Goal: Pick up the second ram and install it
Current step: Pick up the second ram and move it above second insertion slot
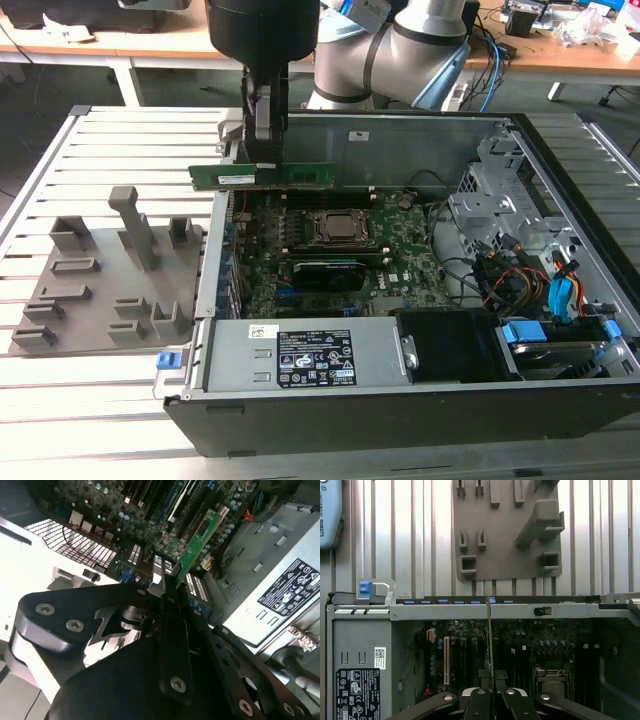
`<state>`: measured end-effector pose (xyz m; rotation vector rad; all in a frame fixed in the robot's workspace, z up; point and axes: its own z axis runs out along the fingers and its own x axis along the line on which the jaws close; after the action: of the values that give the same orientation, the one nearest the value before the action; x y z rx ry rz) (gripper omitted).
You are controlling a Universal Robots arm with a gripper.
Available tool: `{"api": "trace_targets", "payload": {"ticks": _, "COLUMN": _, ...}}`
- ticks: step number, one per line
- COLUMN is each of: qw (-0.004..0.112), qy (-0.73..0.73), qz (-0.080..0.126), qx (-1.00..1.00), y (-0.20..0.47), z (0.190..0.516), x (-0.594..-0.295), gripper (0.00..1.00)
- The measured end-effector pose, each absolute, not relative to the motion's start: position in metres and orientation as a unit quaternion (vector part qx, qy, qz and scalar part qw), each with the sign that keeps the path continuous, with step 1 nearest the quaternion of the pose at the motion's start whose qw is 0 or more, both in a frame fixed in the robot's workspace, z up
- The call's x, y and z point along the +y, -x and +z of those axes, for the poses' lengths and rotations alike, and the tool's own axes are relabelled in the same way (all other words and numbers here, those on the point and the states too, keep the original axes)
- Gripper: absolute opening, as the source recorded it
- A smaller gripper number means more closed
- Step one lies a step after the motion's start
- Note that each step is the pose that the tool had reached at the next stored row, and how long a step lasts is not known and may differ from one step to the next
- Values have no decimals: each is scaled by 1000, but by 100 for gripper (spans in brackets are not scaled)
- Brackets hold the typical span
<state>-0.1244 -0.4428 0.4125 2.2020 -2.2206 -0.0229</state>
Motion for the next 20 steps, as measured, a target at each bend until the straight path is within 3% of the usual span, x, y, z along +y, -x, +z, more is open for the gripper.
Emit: {"api": "trace_targets", "payload": {"ticks": 20, "qw": 8, "qy": -704, "qz": -9, "qx": -710, "y": 36, "z": 412, "x": -443, "gripper": 14}}
